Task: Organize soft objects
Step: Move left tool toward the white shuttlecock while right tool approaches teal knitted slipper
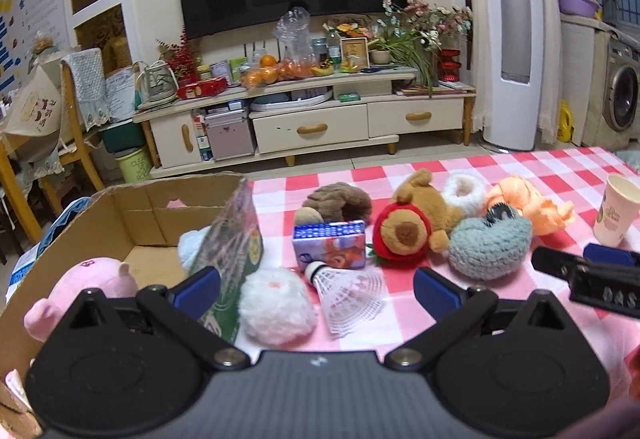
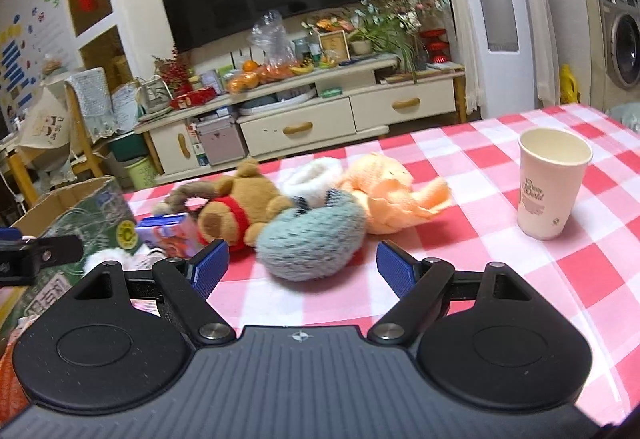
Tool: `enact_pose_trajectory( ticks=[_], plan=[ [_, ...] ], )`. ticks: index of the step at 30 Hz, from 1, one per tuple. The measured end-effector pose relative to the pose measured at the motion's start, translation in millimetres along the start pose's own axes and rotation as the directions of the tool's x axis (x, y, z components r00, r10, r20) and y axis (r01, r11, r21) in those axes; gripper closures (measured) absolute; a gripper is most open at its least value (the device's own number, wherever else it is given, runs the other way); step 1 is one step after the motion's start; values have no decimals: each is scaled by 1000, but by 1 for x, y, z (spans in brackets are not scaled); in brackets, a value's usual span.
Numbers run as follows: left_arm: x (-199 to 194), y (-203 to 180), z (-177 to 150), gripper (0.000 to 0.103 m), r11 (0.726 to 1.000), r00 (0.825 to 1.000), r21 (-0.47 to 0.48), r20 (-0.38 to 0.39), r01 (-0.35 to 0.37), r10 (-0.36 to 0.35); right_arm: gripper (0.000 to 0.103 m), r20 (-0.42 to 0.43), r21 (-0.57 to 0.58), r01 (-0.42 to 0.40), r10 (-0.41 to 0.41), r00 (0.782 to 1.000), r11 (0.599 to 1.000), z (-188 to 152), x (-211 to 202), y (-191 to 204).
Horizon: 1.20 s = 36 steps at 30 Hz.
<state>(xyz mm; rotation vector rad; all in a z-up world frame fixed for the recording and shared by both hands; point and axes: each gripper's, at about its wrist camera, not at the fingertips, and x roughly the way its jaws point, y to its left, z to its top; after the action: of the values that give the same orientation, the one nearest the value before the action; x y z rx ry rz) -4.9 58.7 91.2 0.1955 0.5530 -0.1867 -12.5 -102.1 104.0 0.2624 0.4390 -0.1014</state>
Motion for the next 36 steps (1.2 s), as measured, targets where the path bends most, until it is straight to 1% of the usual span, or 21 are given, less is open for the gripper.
enact_pose_trajectory(
  ticks=[3,7,10,14,18,20,22,23,25,26,29,31,36],
  plan=[
    [3,-3,-5,1,1000,1000,18,-19,-8,9,1,-17,19,6,-6,1000,1000,-1,9,-6],
    [8,-2,-9,1,1000,999,-14,-51,0,0,0,-49,48,5,-3,999,999,-2,26,-11],
    [13,-3,-9,1,999,998,-32,-66,0,-2,0,-71,71,-13,18,997,997,-2,38,-11],
    [21,-6,-10,1,998,996,-65,-85,20,-26,0,-74,41,-21,24,997,999,-2,45,-11],
    [30,-14,-9,3,998,996,-47,-82,34,-38,0,-93,46,-15,20,995,999,1,61,-13],
    [35,-18,-8,10,999,996,-18,-79,32,-33,0,-102,55,-15,20,995,998,1,67,-14],
    [41,-22,-8,21,999,997,31,-81,13,-11,0,-109,68,-18,25,994,998,2,70,-16],
    [44,-23,-8,23,998,997,58,-82,0,5,0,-112,75,-19,27,993,997,3,72,-17],
    [50,-27,-8,30,994,996,109,-85,-22,31,0,-114,85,-24,34,993,996,3,75,-19],
    [53,-27,-7,31,992,995,125,-87,-28,39,0,-113,87,-26,36,993,996,4,76,-20],
    [63,-28,-5,39,989,993,141,-105,-33,48,0,-117,56,-34,41,992,998,6,81,-21],
    [71,-30,-5,48,986,990,160,-126,-38,58,0,-116,48,-44,49,992,998,8,85,-20],
    [87,-34,-4,57,980,983,190,-162,-54,86,0,-126,69,-69,78,989,995,7,86,-22]
  ],
)
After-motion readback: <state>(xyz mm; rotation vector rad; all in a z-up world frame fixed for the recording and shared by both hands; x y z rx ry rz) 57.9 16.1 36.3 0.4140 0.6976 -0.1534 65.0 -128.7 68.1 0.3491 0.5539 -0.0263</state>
